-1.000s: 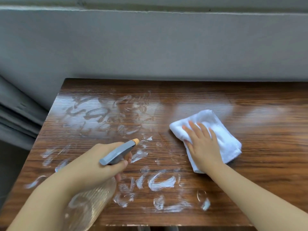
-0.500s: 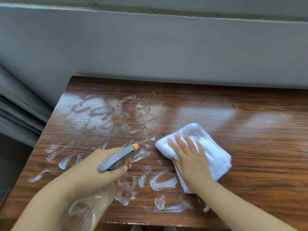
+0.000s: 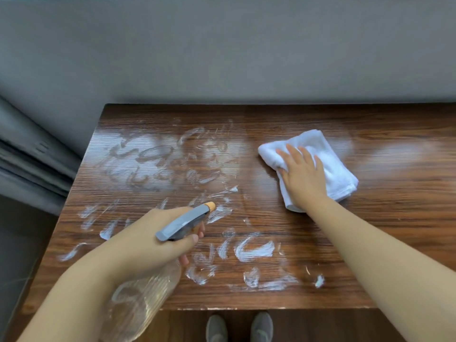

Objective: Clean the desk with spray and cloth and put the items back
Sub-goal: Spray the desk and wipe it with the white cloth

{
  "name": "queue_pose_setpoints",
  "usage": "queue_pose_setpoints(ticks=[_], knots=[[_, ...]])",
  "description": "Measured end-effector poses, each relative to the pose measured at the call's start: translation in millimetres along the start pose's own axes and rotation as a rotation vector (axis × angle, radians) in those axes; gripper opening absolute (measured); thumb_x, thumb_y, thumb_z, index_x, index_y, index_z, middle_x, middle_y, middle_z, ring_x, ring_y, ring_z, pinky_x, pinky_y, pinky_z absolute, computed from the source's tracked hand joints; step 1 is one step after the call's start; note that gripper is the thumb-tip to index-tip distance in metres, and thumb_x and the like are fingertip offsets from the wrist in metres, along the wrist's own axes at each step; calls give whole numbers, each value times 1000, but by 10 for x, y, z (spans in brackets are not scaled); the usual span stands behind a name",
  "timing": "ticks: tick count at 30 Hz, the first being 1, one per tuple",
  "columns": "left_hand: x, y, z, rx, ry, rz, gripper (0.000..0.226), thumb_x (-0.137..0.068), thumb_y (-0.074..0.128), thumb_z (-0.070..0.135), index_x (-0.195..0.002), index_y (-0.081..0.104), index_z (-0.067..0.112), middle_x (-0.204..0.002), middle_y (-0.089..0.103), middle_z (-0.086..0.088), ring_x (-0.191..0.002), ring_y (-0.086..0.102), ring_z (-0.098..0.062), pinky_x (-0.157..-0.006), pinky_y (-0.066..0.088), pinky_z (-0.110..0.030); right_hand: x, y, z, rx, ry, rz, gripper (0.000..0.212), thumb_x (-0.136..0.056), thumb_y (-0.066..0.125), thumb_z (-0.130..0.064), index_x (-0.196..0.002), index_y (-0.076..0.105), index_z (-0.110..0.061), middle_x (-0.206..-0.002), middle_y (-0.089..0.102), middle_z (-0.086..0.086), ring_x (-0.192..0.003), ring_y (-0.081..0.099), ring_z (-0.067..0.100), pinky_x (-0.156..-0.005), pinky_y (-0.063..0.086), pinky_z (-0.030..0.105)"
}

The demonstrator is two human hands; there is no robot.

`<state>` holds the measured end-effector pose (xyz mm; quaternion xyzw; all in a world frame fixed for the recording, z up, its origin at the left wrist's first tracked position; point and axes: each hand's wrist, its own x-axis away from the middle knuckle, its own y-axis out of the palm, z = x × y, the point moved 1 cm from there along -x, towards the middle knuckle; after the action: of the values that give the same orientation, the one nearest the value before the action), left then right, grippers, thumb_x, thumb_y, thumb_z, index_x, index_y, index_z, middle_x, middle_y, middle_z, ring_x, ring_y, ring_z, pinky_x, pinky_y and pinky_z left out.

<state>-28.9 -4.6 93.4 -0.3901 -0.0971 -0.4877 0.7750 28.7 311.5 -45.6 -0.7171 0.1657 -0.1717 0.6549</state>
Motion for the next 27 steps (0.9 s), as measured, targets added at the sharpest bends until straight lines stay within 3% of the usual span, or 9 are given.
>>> queue_pose_setpoints(ticks=[3, 7, 10, 13, 18, 23, 27], knots=[[79, 54, -15, -15, 23, -8, 6, -96, 59, 28, -98, 64, 32, -81, 72, 15, -71, 73, -8, -68, 47, -19, 468, -31, 225, -21, 28, 11, 51, -96, 26, -44, -141, 42, -27, -151, 37, -1, -138, 31, 26, -110, 24, 49], [165, 102, -39, -49, 38, -41, 4, -96, 59, 28, -98, 62, 27, -80, 71, -7, -73, 70, -17, -74, 52, -39, 1157, -3, 369, -49, 53, -14, 49, -93, 25, -45, -139, 35, -31, -146, 43, 1, -133, 38, 28, -106, 31, 52], [217, 131, -66, -76, 43, -108, 12, -96, 58, 22, -105, 60, 14, -80, 69, -13, -68, 72, -10, -76, 54, -37, 1561, 39, 334, -33, 17, -10, 50, -93, 29, -41, -142, 28, -31, -145, 43, 1, -131, 40, 28, -106, 29, 48], [247, 173, -108, -114, 8, -193, 16, -95, 56, 21, -107, 57, 10, -82, 70, -14, -69, 74, -11, -68, 52, -27, 1751, 67, 254, -52, 8, 16, 51, -93, 30, -40, -143, 32, -30, -145, 46, 1, -131, 37, 23, -106, 25, 45], [225, 224, -157, -165, 23, -207, 18, -97, 54, 25, -99, 55, 8, -82, 64, -7, -69, 74, -10, -71, 54, -38, 1674, 76, 107, -16, 12, 39, 47, -95, 30, -42, -140, 35, -29, -145, 46, -1, -131, 36, 23, -105, 25, 47], [213, 268, -159, -82, 17, -159, 14, -97, 56, 25, -109, 62, 19, -82, 69, 4, -71, 74, -9, -65, 52, -20, 1335, 90, -131, 54, -92, -3, 46, -94, 31, -43, -138, 40, -31, -148, 42, -4, -132, 38, 26, -106, 24, 48], [182, 387, -113, -96, 30, -86, 17, -97, 57, 26, -113, 61, 24, -95, 72, 3, -70, 73, -5, -74, 58, -28, 926, 93, -298, 49, -120, -10, 46, -95, 35, -41, -140, 40, -31, -152, 37, -2, -137, 33, 28, -110, 18, 50]])
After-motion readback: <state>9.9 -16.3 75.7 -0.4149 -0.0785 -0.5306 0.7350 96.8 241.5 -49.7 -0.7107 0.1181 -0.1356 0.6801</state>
